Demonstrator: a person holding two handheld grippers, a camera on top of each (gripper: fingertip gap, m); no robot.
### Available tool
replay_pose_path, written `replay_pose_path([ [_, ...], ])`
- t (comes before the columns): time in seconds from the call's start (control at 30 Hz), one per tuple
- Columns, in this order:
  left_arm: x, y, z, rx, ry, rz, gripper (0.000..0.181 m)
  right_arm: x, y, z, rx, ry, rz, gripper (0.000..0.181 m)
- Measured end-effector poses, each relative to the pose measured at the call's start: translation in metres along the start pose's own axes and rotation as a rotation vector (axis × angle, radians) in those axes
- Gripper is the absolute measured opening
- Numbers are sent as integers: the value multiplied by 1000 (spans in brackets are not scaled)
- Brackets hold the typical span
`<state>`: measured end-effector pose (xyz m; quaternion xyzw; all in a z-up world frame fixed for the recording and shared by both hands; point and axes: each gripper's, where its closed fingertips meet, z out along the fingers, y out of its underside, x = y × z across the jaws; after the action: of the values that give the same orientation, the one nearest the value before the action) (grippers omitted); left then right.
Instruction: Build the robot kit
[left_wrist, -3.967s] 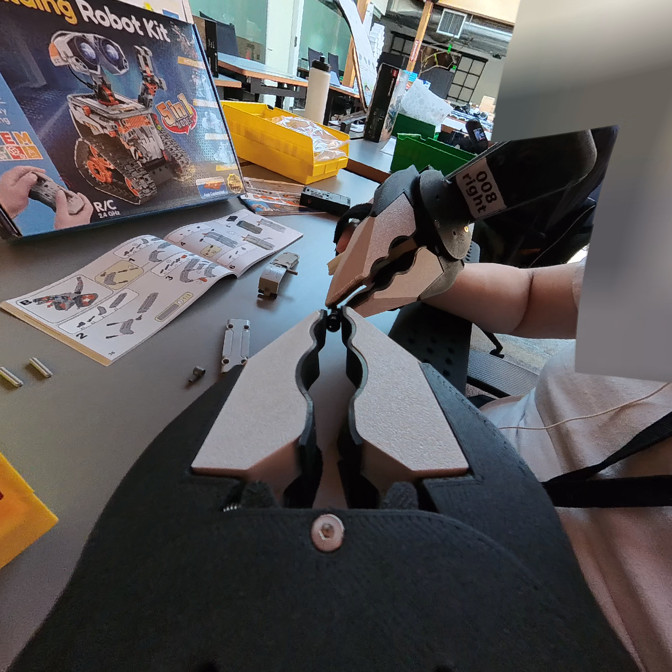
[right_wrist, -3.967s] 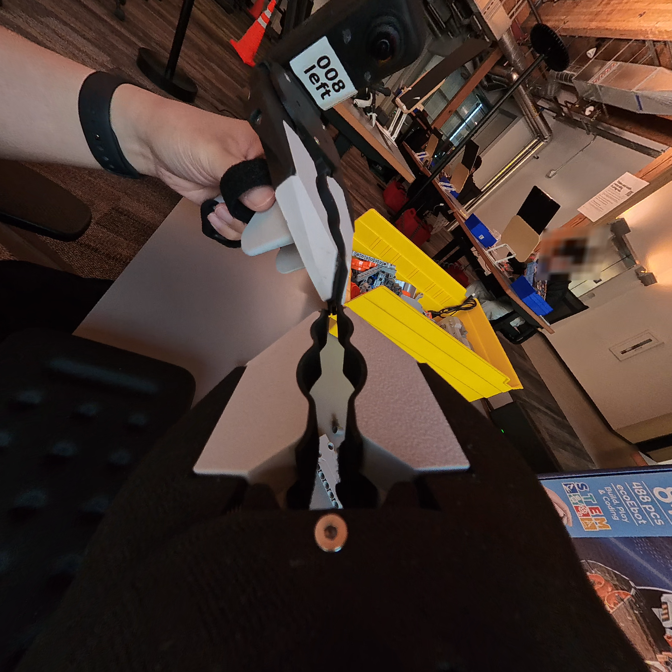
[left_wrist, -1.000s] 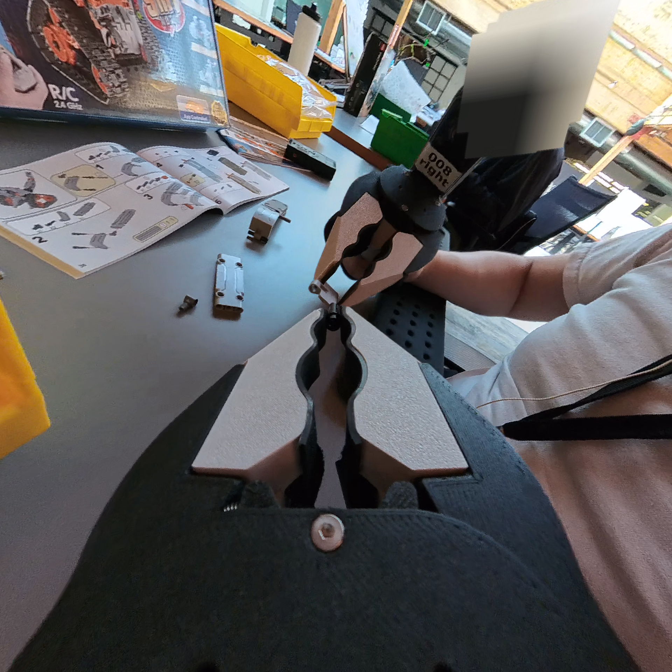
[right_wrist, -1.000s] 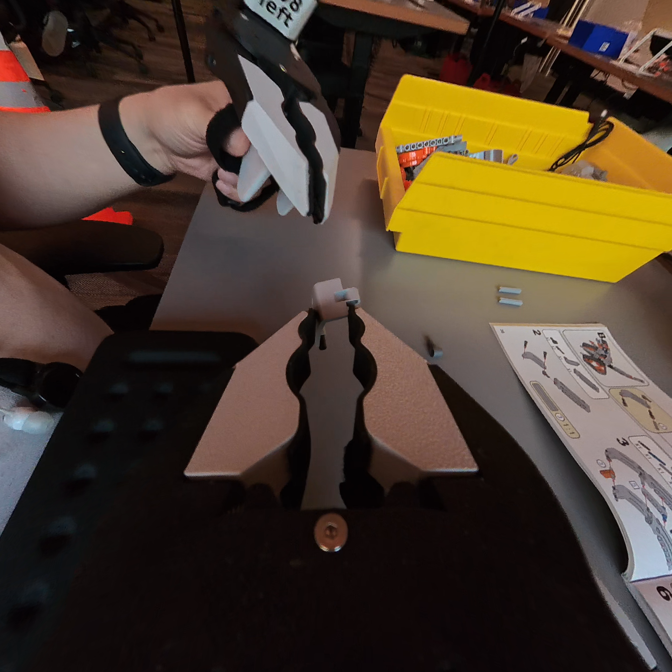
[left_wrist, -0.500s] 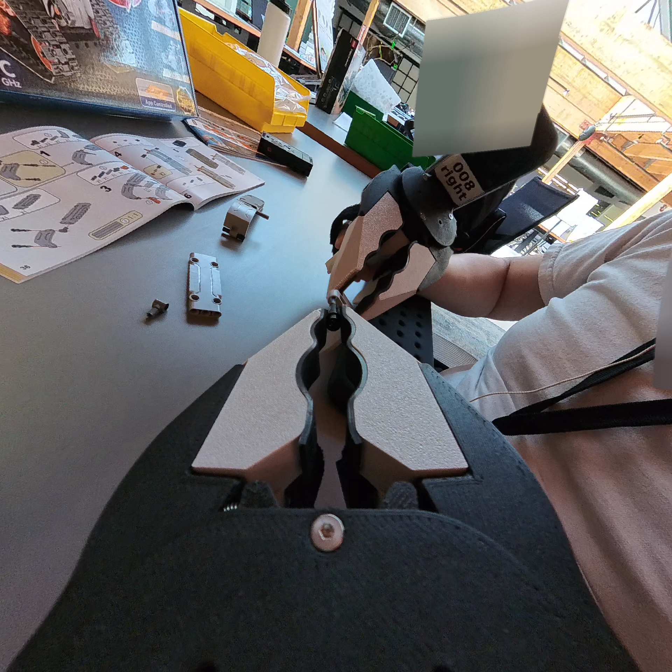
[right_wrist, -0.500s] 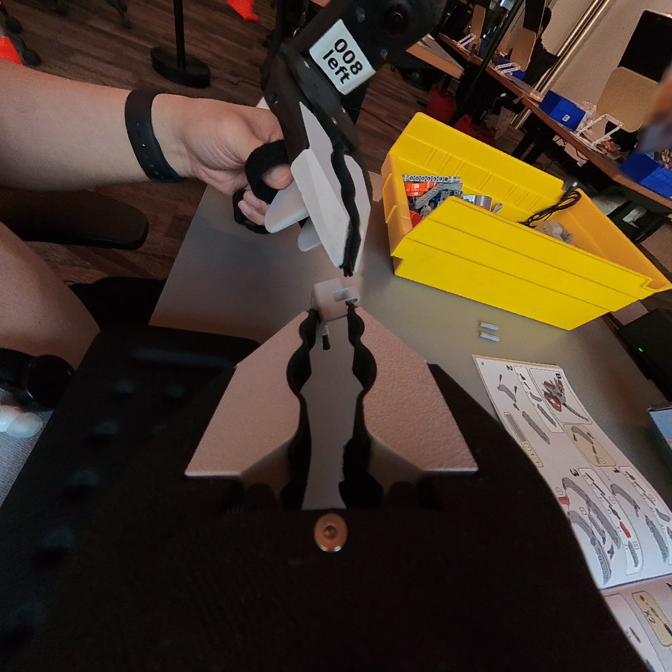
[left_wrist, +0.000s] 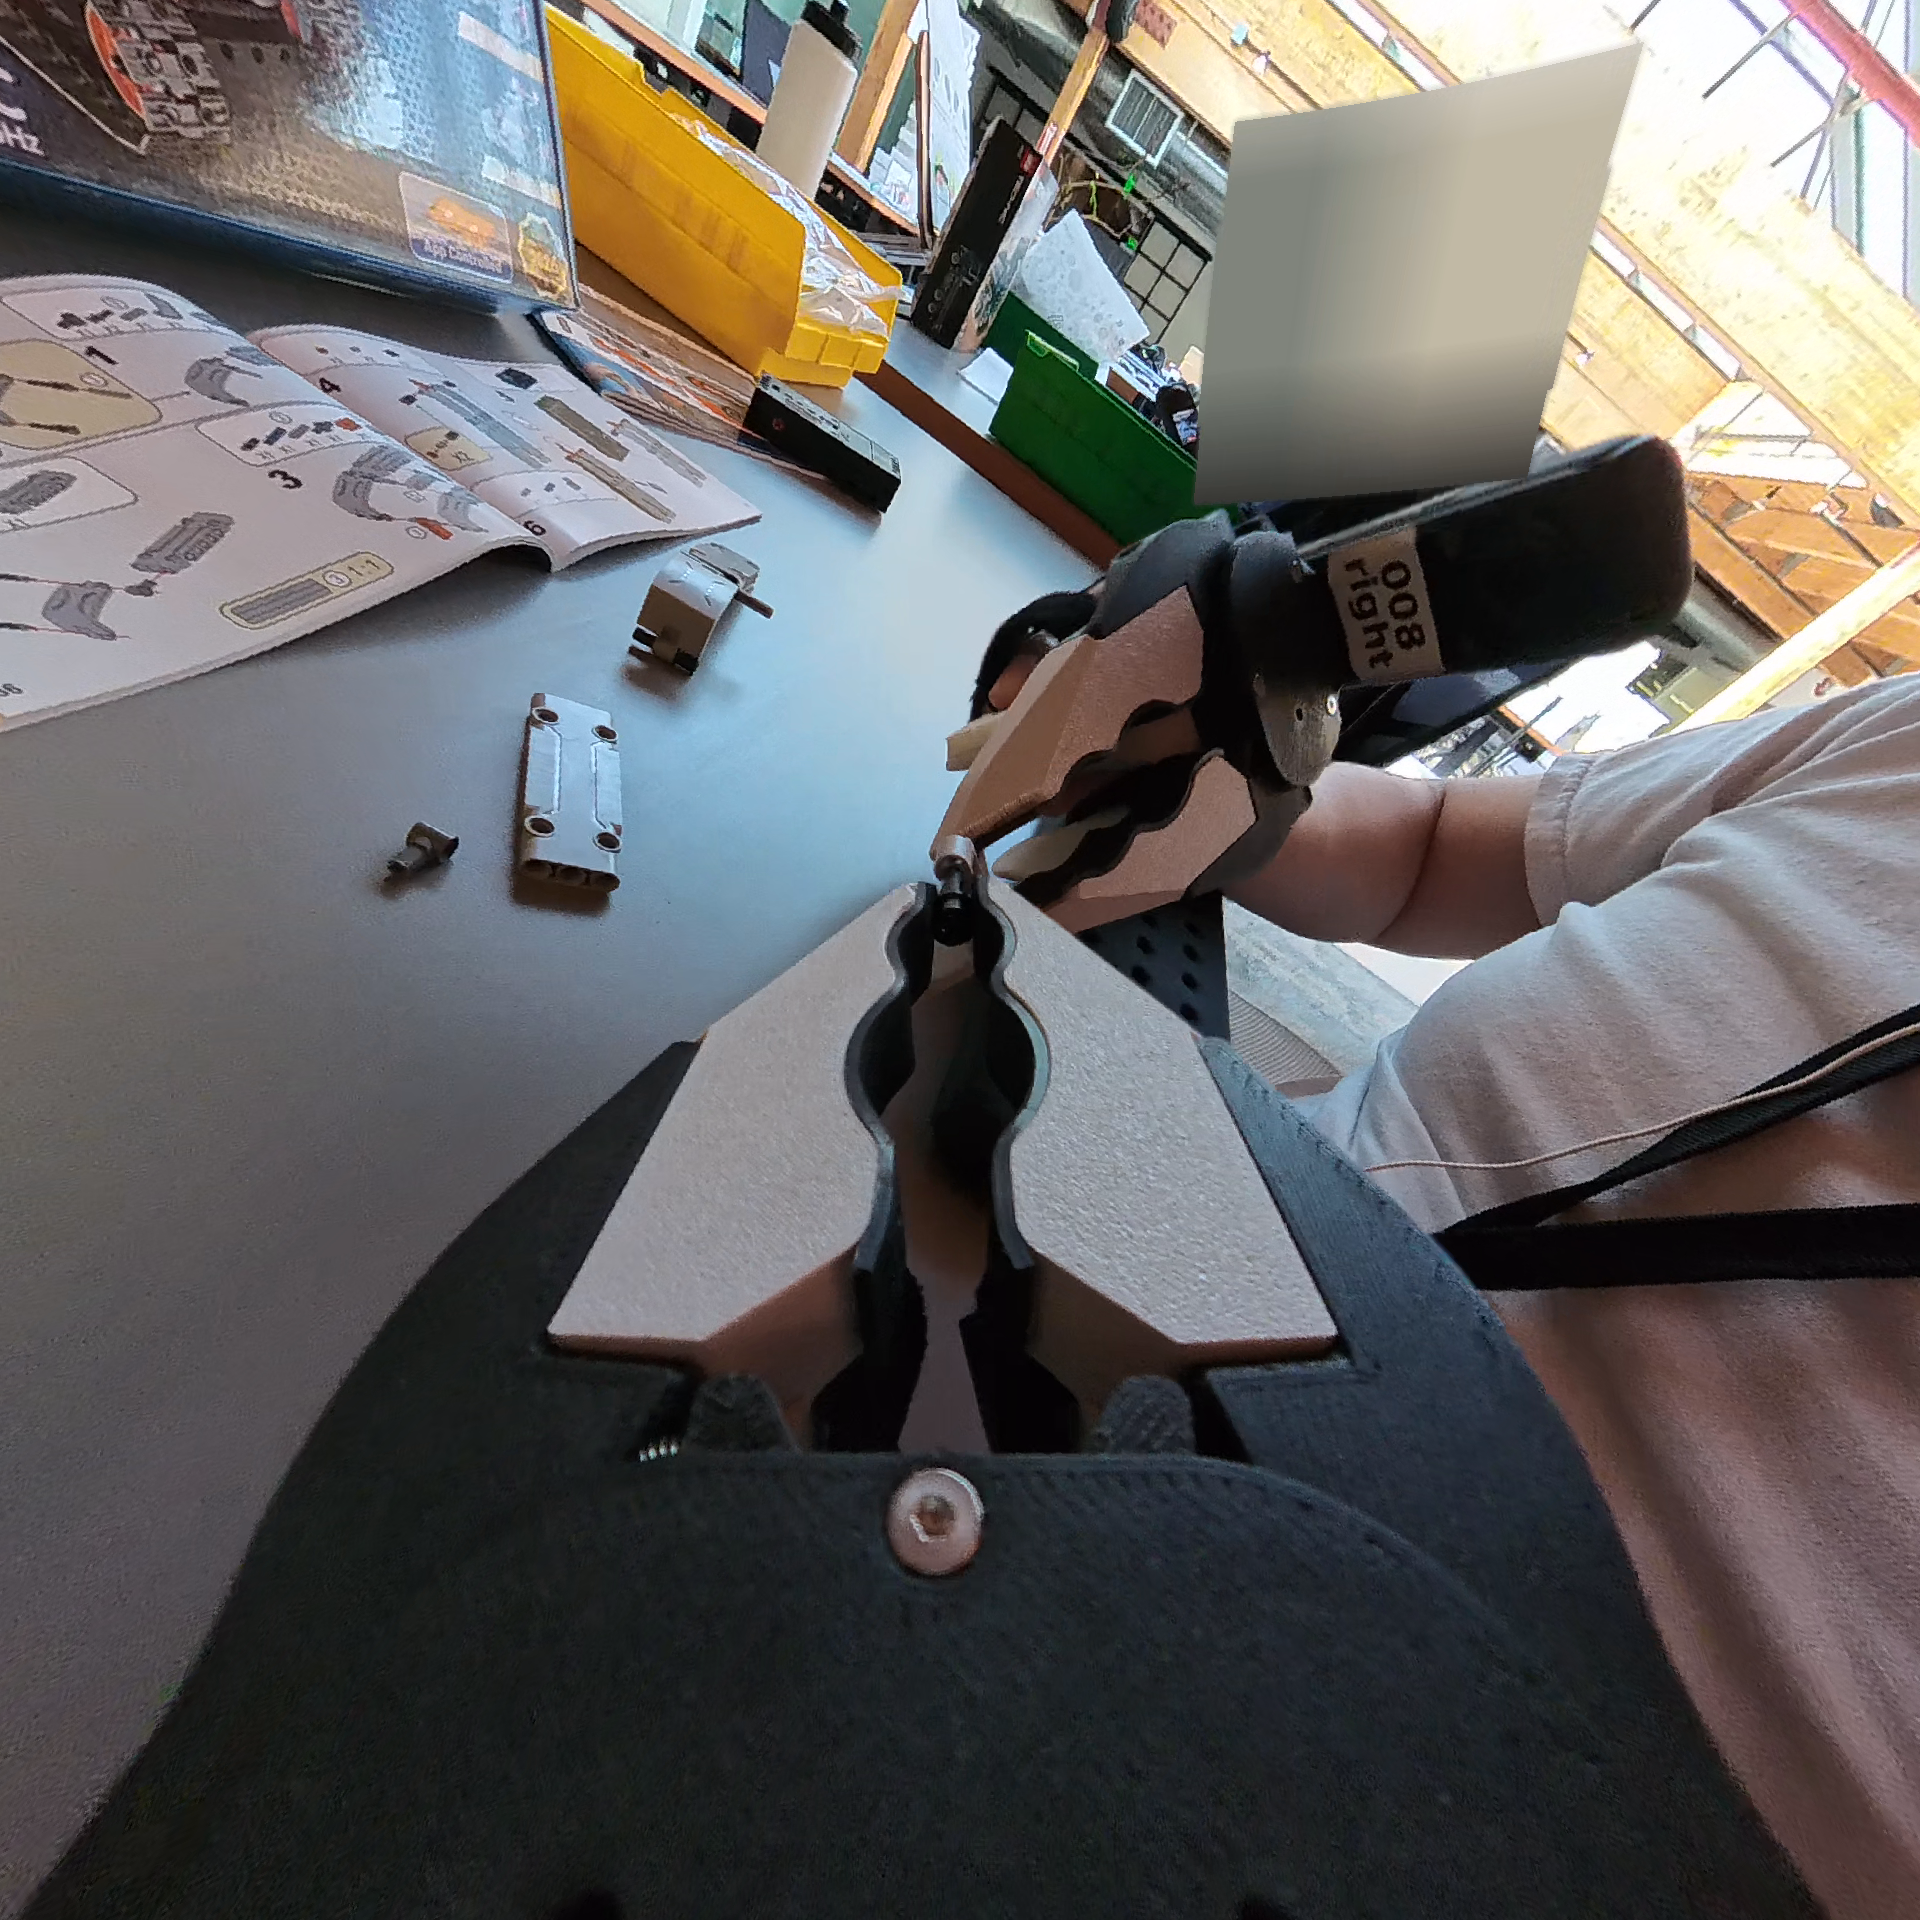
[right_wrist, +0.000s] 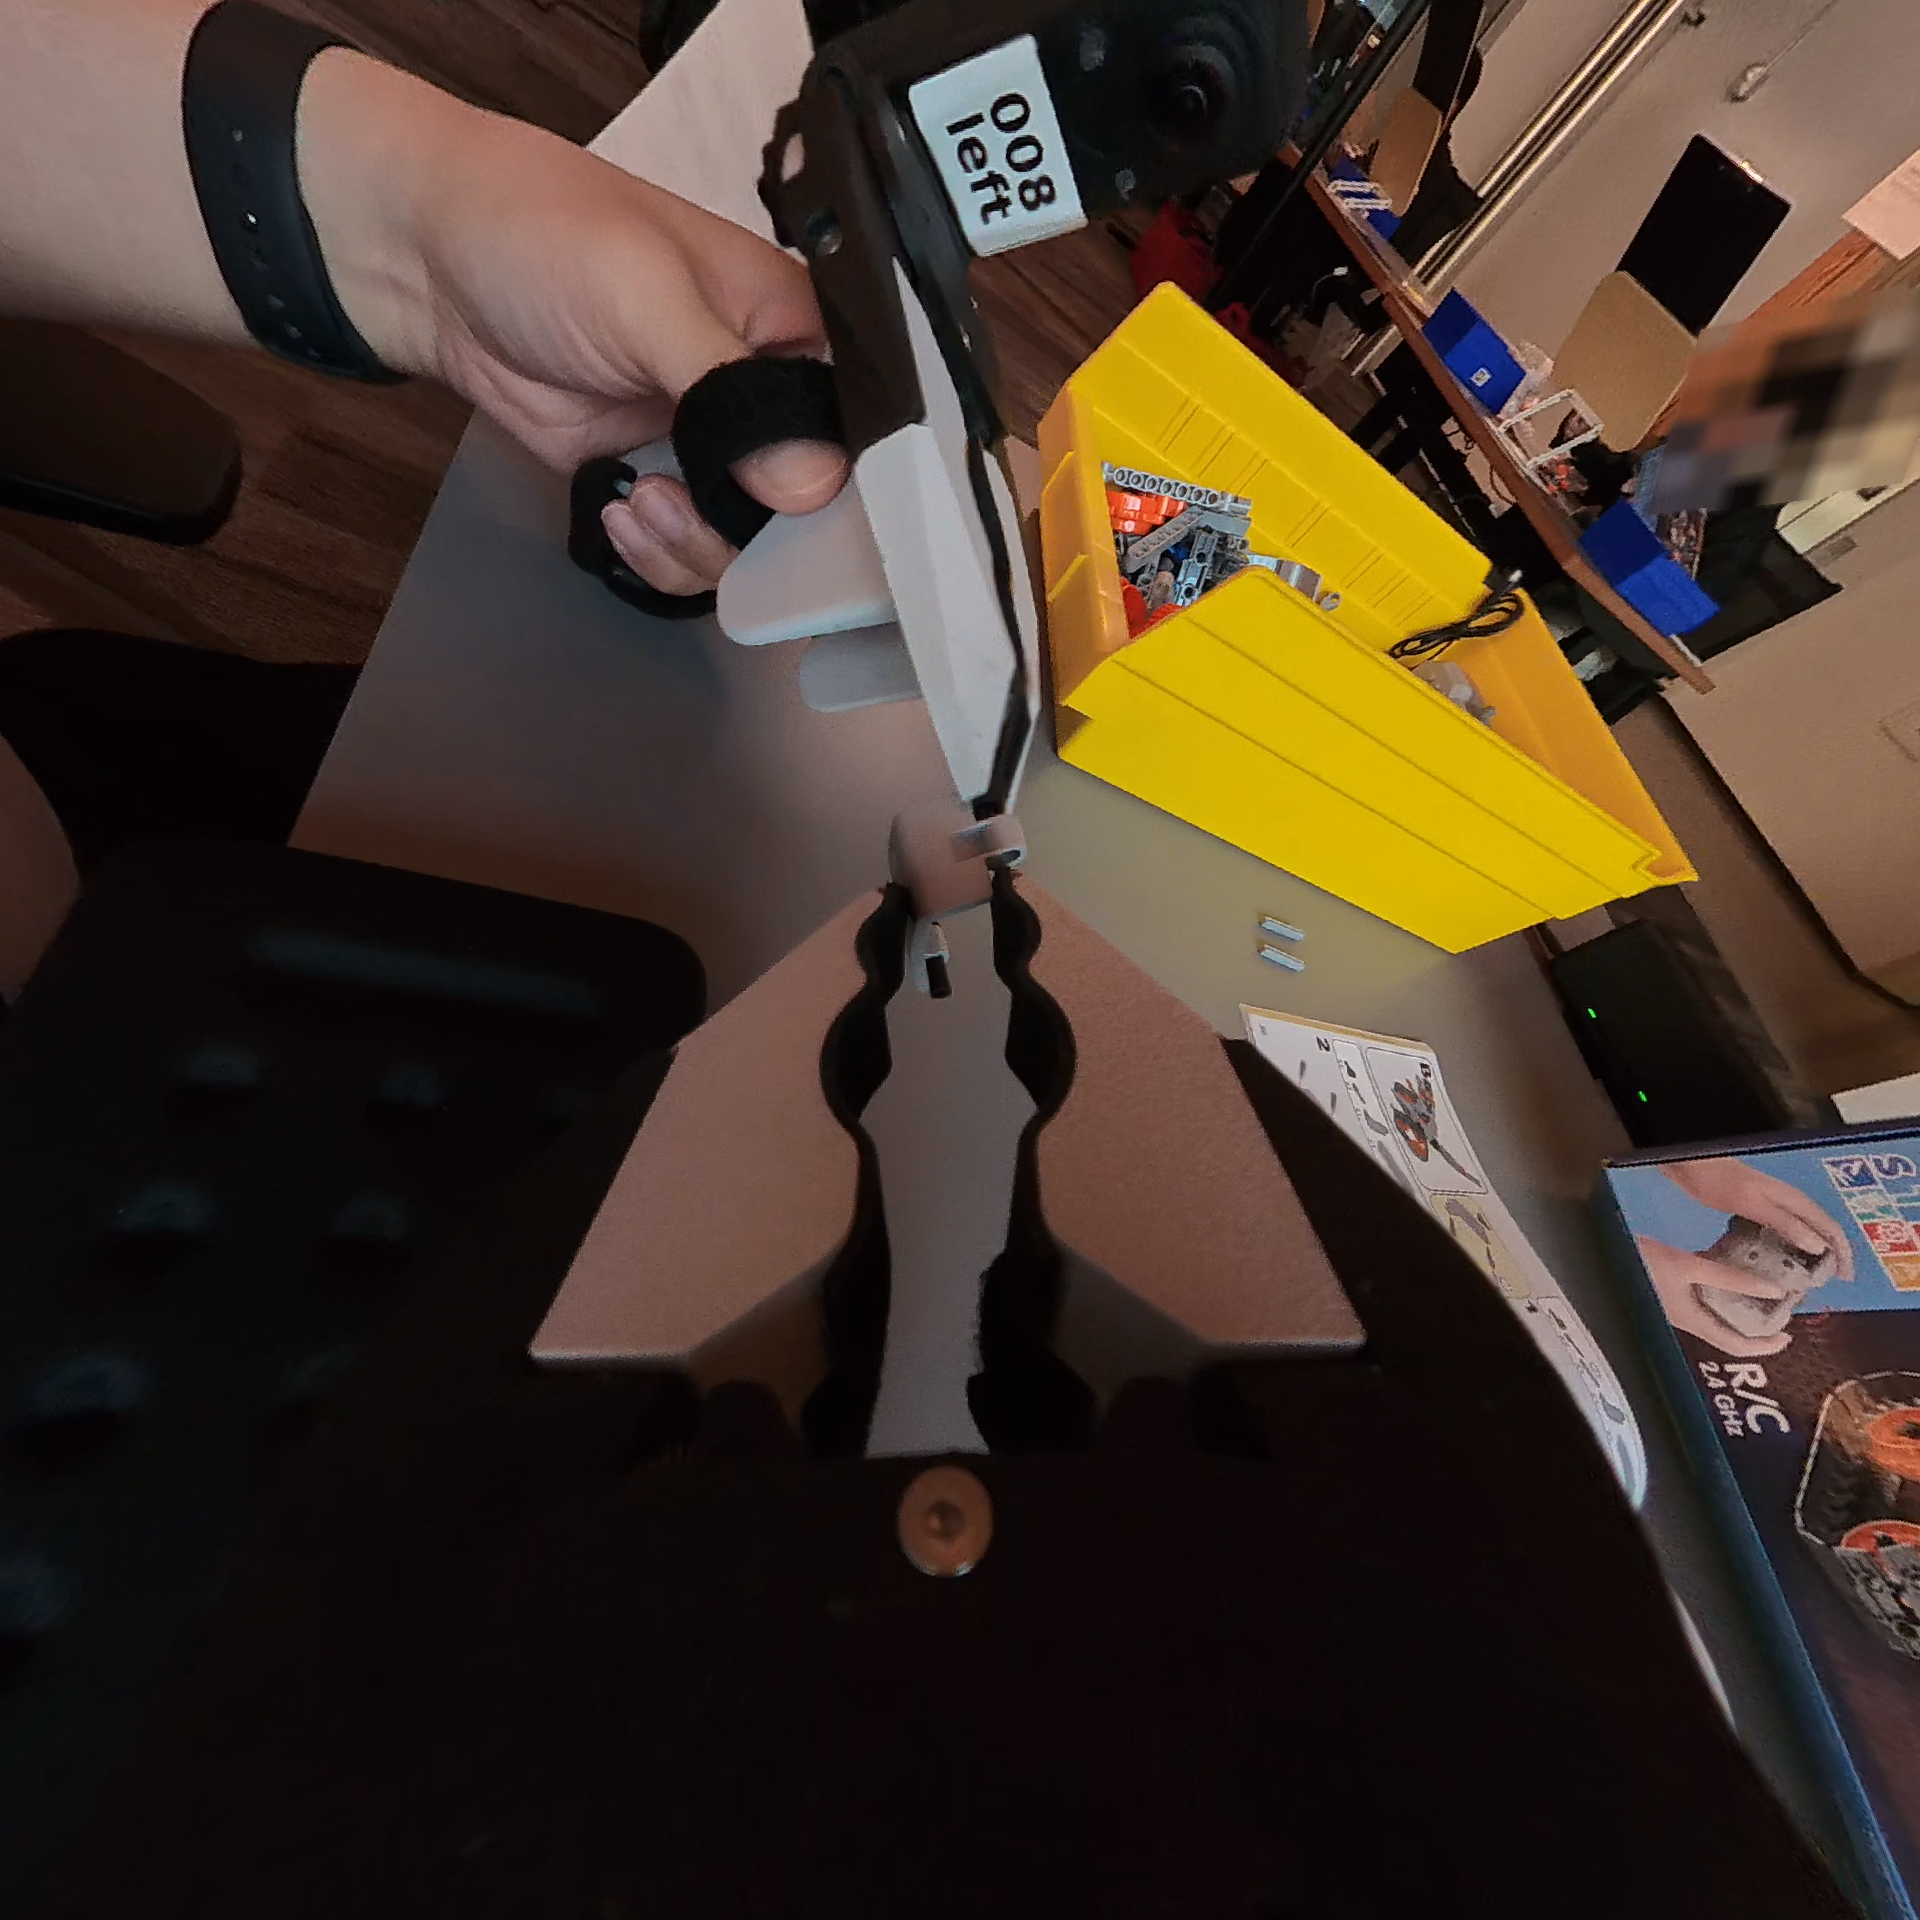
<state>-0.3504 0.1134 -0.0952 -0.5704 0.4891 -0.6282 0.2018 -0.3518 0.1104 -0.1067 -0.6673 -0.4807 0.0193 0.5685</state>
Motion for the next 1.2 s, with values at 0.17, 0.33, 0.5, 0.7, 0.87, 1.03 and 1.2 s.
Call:
replay_pose_path([
  [0.17, 0, 0, -1, 18, 11, -30, 4, -1, -1, 1, -12, 17, -42, 16],
  [0.33, 4, -3, -1, 53, 39, -59, 4, 0, -6, -1, 2, 43, -65, 16],
  [0.5, 12, -5, -2, 85, 125, -116, 4, -1, -11, -4, 29, 40, -59, 15],
  [0.7, 13, -3, 5, 58, 108, -122, 4, -6, -3, 1, -36, 49, -113, 10],
  [0.87, -8, 0, 0, -8, -90, -16, 4, -4, 9, 10, -89, 27, -36, 2],
  [1.03, -14, -4, -10, 44, -90, -49, 4, -9, 26, 15, -154, -32, 31, 2],
  [1.2, -9, -7, -11, 94, -47, -44, 4, -9, 21, 13, -80, -151, 303, 2],
])
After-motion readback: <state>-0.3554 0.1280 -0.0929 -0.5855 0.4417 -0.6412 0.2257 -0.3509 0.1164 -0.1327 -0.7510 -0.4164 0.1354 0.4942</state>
